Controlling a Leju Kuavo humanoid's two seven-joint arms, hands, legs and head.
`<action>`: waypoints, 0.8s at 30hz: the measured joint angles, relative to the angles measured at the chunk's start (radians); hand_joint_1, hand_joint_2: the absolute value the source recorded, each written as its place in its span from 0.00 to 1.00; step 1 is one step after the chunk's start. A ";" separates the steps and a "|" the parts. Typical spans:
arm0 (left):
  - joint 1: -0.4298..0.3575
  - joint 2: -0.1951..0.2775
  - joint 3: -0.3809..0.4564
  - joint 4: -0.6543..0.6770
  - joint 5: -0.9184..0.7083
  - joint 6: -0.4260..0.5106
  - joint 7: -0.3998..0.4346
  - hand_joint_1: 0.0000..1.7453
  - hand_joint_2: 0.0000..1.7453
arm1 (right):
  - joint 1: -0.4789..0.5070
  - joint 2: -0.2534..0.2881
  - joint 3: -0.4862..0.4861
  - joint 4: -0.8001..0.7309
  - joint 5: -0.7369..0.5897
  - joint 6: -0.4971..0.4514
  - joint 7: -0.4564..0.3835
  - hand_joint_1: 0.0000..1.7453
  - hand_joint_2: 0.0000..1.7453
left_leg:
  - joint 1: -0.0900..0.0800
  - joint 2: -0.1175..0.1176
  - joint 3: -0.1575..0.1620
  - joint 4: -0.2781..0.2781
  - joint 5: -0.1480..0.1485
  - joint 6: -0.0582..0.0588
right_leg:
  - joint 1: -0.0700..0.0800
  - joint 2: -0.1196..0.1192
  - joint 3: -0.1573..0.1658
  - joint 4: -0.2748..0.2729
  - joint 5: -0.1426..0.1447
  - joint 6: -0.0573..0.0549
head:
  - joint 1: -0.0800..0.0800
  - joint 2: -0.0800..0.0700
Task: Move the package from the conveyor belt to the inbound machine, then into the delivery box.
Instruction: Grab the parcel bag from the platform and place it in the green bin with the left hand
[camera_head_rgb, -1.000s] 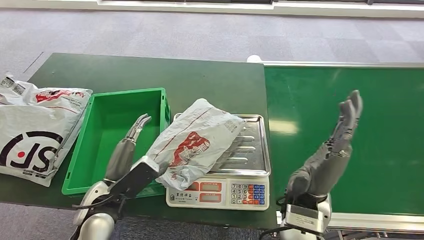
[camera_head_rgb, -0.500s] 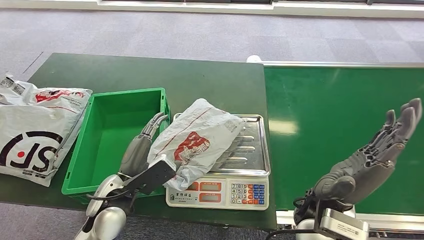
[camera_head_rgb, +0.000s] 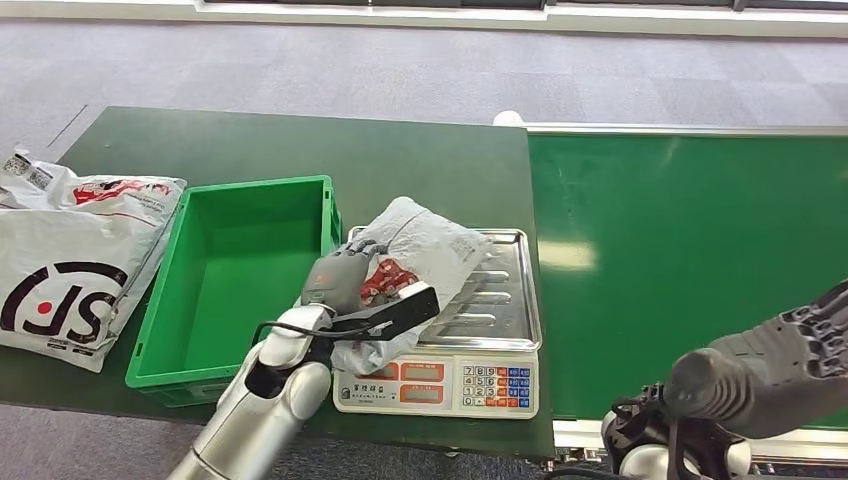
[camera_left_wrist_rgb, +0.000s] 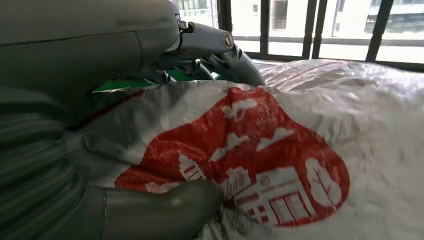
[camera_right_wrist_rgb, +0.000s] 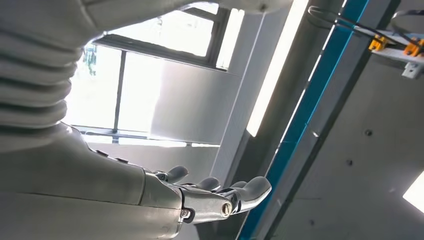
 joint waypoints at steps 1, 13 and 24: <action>-0.027 -0.012 -0.002 0.052 -0.030 0.004 0.018 1.00 1.00 | 0.003 -0.004 0.003 -0.002 0.008 0.000 0.000 0.00 1.00 | 0.000 0.000 0.000 0.000 0.000 0.000 | 0.000 0.000 0.000 0.000 0.000 0.000 | 0.000 0.000; -0.187 -0.103 -0.002 0.370 -0.112 0.068 0.000 1.00 1.00 | 0.014 -0.007 0.021 -0.002 0.056 0.001 0.000 0.00 1.00 | 0.000 0.000 0.003 0.000 0.001 -0.001 | 0.001 0.000 0.003 0.000 0.000 0.000 | 0.000 0.000; -0.092 -0.043 0.124 -0.020 0.147 0.183 -0.107 1.00 1.00 | 0.094 -0.006 -0.011 -0.025 0.060 0.000 0.000 0.00 1.00 | 0.000 0.002 -0.004 0.000 0.001 -0.001 | 0.001 0.002 -0.004 0.001 0.001 0.000 | 0.000 0.000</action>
